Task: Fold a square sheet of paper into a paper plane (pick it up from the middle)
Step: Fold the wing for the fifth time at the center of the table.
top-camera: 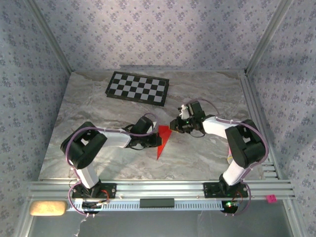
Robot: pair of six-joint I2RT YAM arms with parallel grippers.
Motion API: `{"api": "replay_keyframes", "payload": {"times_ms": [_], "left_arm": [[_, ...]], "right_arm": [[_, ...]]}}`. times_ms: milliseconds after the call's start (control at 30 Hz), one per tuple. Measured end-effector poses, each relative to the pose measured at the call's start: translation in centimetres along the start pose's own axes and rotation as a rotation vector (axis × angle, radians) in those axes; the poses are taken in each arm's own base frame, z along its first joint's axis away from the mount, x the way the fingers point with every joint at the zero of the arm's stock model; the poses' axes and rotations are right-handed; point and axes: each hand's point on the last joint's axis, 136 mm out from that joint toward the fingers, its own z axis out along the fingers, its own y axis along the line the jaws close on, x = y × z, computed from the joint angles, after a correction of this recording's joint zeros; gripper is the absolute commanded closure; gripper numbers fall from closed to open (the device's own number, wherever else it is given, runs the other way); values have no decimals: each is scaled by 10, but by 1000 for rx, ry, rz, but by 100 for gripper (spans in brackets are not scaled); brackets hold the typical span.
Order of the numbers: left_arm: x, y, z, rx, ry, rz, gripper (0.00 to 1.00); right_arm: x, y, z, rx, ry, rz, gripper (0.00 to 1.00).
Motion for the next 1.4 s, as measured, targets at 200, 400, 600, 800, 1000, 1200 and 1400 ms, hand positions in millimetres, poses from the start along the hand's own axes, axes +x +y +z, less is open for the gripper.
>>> {"api": "replay_keyframes", "payload": {"times_ms": [200, 400, 600, 800, 1000, 1200, 1400], "left_arm": [[0, 0, 0, -8, 5, 25, 100], [0, 0, 0, -15, 12, 36, 100], [0, 0, 0, -16, 13, 38, 100], [1, 0, 0, -16, 13, 44, 100], [1, 0, 0, -16, 14, 49, 100], [0, 0, 0, -16, 13, 49, 100], [0, 0, 0, -17, 14, 50, 100]], "right_arm": [[16, 3, 14, 3, 53, -31, 91], [33, -13, 34, 54, 119, -18, 92], [22, -33, 30, 82, 94, 28, 92], [-3, -52, 19, 92, 36, 92, 92], [-31, -66, 10, 133, -40, 116, 90], [-38, -57, -3, 151, -87, 88, 89], [-18, -13, 1, 64, -50, -5, 89]]}}
